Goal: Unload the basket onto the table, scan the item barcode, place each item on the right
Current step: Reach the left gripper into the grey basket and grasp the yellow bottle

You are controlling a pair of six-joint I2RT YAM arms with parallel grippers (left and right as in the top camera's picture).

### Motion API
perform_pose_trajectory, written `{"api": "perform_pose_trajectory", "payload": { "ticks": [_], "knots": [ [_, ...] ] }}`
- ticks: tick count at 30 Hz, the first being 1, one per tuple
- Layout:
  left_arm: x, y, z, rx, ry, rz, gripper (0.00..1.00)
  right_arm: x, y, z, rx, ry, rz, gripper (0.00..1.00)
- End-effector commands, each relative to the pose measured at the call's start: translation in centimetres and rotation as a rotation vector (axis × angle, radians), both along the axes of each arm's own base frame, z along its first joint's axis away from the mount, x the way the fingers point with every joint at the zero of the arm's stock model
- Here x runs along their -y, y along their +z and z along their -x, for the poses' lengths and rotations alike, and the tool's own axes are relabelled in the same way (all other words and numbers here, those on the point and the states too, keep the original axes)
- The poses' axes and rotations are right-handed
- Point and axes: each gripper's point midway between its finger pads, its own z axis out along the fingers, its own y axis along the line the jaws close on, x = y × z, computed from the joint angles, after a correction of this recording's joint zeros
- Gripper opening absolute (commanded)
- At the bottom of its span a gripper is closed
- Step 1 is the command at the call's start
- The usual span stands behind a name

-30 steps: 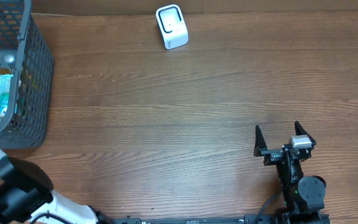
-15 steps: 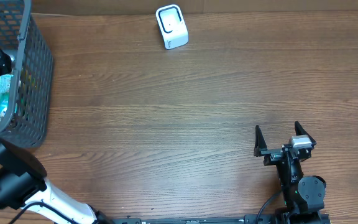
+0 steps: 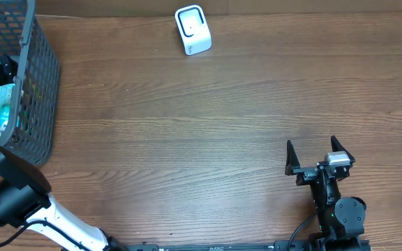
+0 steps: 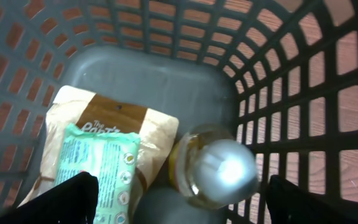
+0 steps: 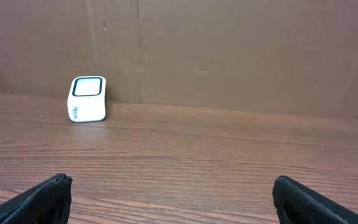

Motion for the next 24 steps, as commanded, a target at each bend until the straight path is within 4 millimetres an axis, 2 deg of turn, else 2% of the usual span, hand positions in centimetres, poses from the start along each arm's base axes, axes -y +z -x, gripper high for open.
{"api": "perform_pose_trajectory", "payload": {
  "ticks": [1, 9, 14, 19, 24],
  "knots": [
    [1.4, -2.0, -1.2, -0.029, -0.073, 0.002, 0.87, 0.0, -0.3, 0.0, -0.001, -0.002, 0.001, 1.0],
    [1.7, -5.6, -1.8, -0.085, -0.084, 0.039, 0.84, 0.0, -0.3, 0.0, -0.001, -0.002, 0.001, 1.0],
    [1.3, -7.1, -1.7, -0.119, -0.07, 0.037, 0.76, 0.0, -0.3, 0.0, -0.001, -0.002, 0.002, 1.0],
    [1.0, -6.9, -2.2, -0.099, -0.069, 0.019, 0.64, 0.0, -0.3, 0.0, -0.001, -0.002, 0.002, 1.0],
    [0.9, -6.6, -2.6, -0.079, -0.07, 0.017, 0.64, 0.0, -0.3, 0.0, -0.001, -0.002, 0.001, 1.0]
  ]
}}
